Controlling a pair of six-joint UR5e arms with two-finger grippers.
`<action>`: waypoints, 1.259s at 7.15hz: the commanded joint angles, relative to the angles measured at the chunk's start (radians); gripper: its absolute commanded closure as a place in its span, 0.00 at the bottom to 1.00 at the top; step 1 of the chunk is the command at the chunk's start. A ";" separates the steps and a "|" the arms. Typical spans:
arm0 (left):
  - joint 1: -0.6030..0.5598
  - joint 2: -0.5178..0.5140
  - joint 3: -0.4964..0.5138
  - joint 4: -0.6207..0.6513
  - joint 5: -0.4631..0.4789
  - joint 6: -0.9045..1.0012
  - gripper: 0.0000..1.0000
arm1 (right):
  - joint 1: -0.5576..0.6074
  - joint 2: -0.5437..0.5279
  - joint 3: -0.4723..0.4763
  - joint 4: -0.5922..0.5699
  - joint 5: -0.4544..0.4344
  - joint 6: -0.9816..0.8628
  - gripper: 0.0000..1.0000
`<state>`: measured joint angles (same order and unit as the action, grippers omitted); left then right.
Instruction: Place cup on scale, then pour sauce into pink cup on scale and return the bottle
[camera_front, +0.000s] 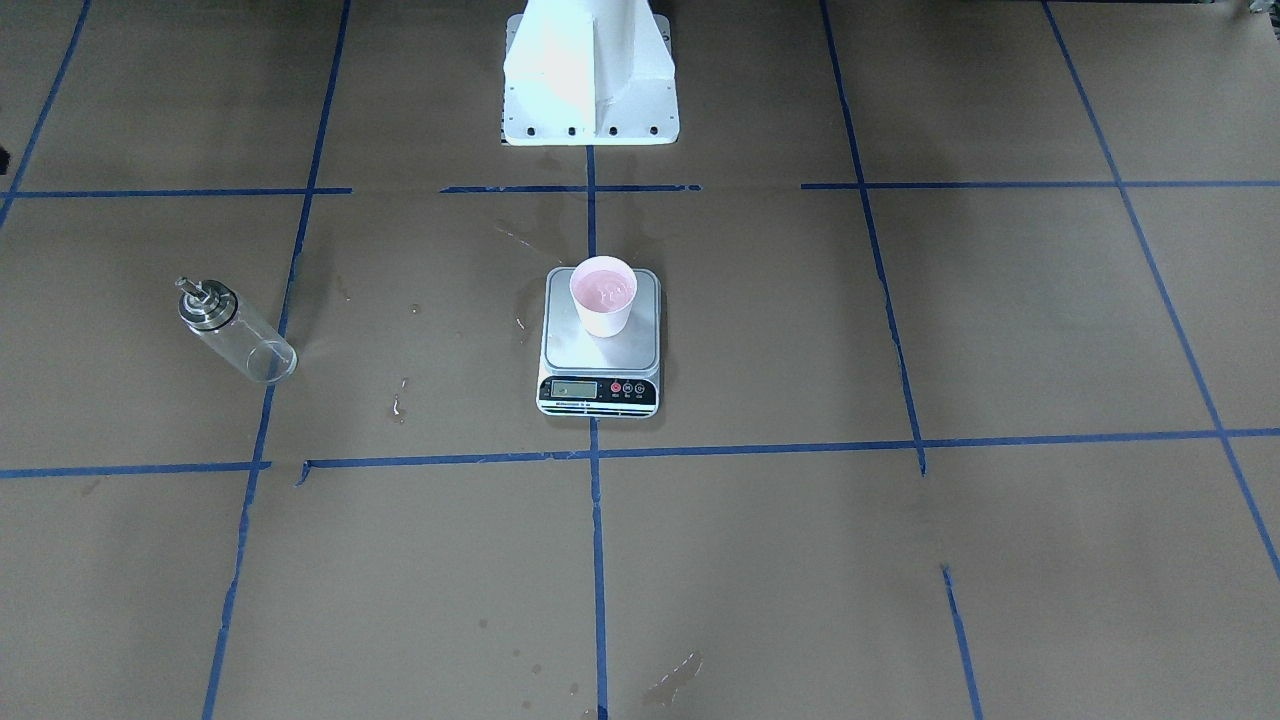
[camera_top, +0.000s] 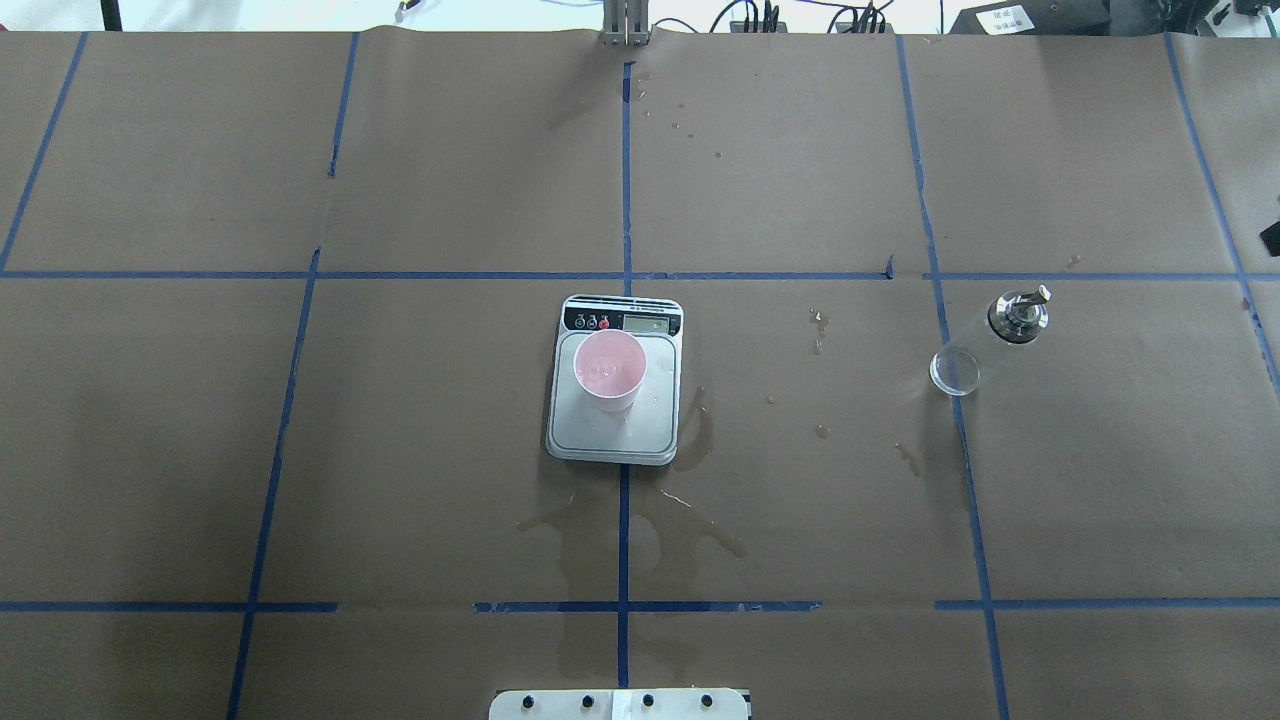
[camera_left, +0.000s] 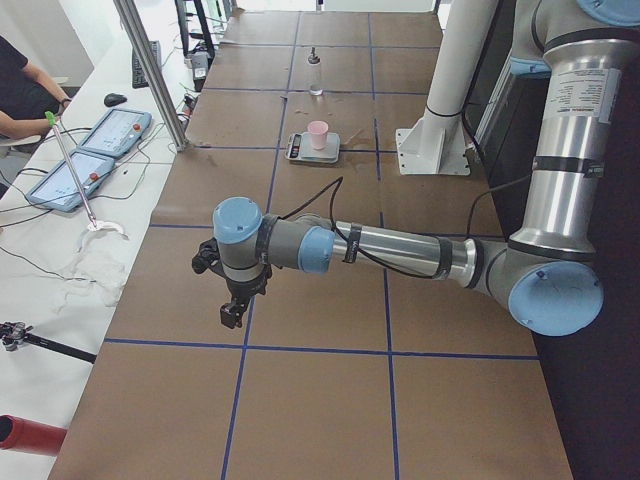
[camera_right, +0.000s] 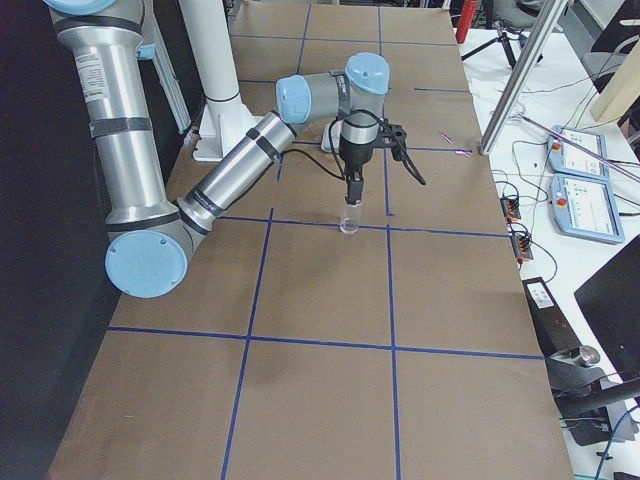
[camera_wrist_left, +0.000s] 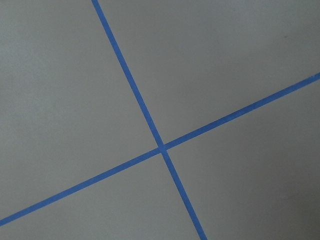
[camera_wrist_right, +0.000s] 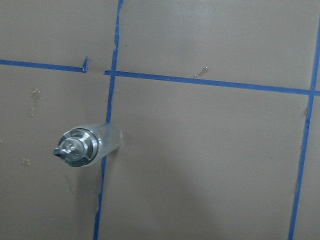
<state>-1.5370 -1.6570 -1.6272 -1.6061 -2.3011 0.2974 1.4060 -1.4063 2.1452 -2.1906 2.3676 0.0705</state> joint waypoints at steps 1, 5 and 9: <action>0.000 0.000 0.003 0.000 0.000 0.000 0.00 | 0.172 -0.020 -0.219 0.002 0.033 -0.384 0.00; -0.002 0.013 0.001 0.002 -0.001 0.002 0.00 | 0.169 -0.083 -0.584 0.501 0.018 -0.371 0.00; -0.008 0.055 0.015 0.034 -0.003 0.006 0.00 | 0.160 -0.065 -0.581 0.543 0.022 -0.163 0.00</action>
<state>-1.5447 -1.6134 -1.6130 -1.5830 -2.3024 0.3033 1.5724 -1.4740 1.5606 -1.6515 2.3888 -0.1065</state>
